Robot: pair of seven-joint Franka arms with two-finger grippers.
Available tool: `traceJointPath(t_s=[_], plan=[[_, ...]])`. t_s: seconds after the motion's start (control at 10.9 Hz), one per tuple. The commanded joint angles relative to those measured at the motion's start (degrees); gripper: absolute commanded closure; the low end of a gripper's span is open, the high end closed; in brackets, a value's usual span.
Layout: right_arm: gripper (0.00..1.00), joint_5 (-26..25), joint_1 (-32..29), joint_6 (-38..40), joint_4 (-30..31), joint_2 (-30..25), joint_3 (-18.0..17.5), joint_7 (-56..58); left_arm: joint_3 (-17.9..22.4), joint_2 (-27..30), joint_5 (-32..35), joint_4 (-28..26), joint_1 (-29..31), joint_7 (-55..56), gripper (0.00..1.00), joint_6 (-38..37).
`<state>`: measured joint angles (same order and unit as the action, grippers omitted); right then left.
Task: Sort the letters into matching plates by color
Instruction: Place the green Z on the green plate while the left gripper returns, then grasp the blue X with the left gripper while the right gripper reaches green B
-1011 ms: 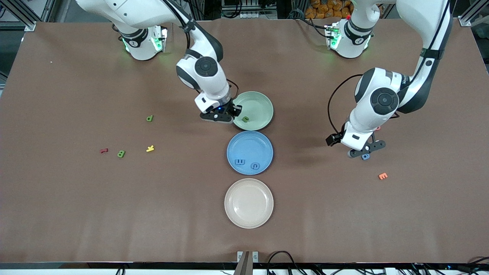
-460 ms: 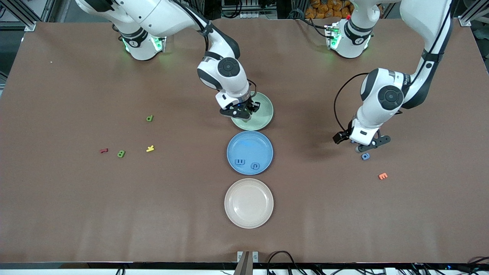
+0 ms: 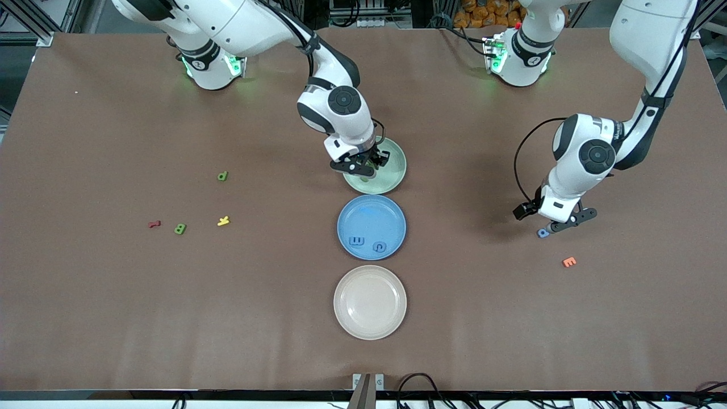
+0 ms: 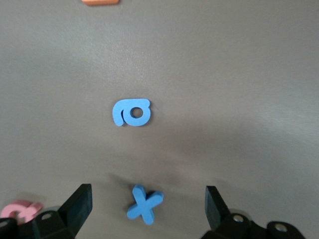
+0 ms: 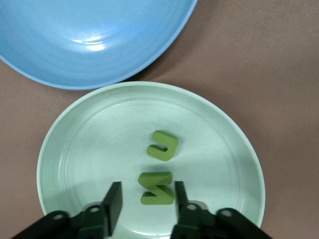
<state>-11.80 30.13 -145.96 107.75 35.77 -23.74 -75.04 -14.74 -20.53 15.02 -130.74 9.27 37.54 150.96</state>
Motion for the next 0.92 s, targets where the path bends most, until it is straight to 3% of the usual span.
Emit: traceJointPath(t_s=[0.0,0.18,0.55,0.83], plan=[[0.31,-1.3,-0.5,0.9,-1.0,0.4,-0.3,-1.6,-0.6,-3.8,1.7,0.1,1.1,0.0,0.0,3.2],[0.39,-1.3,-1.2,2.6,-1.0,-0.8,-0.5,-1.3,-0.7,-3.9,1.8,-0.4,1.2,-1.7,0.0,3.2],[0.53,-1.2,-6.8,13.2,0.5,-7.8,-3.0,2.3,-0.7,-3.6,1.8,-1.9,1.2,-4.3,0.0,2.7],[0.63,-1.1,-11.0,13.7,4.6,-11.9,-3.7,7.2,-0.7,-2.7,1.8,-4.1,1.8,-6.2,0.0,2.4]])
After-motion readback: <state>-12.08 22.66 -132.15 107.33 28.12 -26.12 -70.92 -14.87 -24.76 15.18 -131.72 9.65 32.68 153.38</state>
